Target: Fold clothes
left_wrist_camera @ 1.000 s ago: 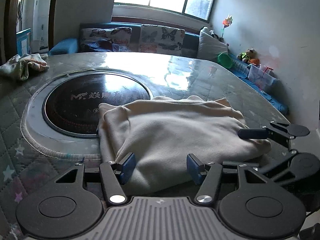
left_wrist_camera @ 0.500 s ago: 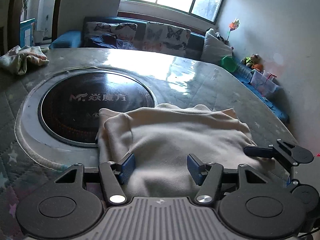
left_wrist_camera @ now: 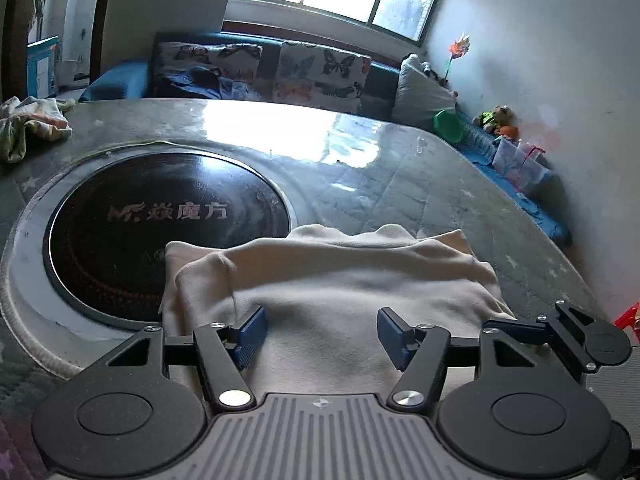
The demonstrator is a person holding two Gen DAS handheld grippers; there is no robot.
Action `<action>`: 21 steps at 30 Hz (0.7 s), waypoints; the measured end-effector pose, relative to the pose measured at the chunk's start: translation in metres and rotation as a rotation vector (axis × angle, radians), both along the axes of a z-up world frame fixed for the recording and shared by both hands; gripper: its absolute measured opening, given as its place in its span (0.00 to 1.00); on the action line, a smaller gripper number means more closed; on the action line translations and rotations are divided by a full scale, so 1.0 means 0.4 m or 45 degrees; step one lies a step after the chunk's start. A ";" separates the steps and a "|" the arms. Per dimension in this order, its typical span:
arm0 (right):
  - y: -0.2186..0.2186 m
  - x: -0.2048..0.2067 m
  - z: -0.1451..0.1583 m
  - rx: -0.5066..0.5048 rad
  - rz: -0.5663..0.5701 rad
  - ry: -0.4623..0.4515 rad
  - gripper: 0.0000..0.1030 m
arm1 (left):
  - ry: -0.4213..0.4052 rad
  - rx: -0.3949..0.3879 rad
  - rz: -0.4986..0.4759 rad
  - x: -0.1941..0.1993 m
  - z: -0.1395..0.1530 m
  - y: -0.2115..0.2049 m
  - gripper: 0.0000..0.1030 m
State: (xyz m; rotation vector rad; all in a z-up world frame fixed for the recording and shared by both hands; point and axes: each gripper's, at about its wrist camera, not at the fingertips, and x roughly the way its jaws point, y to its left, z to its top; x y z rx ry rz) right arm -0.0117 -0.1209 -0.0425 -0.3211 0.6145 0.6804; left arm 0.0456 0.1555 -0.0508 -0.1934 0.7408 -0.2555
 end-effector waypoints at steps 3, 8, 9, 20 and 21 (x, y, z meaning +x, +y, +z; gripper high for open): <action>-0.001 0.000 -0.002 0.002 0.003 -0.001 1.00 | -0.019 -0.002 0.007 0.008 0.017 -0.002 0.64; -0.004 0.000 -0.002 0.004 0.003 -0.001 1.00 | -0.025 0.000 0.010 0.058 0.026 -0.011 0.64; -0.004 -0.001 -0.002 0.004 0.003 -0.002 1.00 | -0.019 -0.001 0.013 0.069 0.022 -0.011 0.64; -0.003 -0.002 -0.002 0.002 0.004 -0.005 1.00 | 0.037 -0.015 0.072 0.135 -0.016 0.014 0.64; -0.002 -0.002 -0.002 0.001 0.003 -0.005 1.00 | 0.026 -0.014 0.075 0.129 -0.009 0.014 0.64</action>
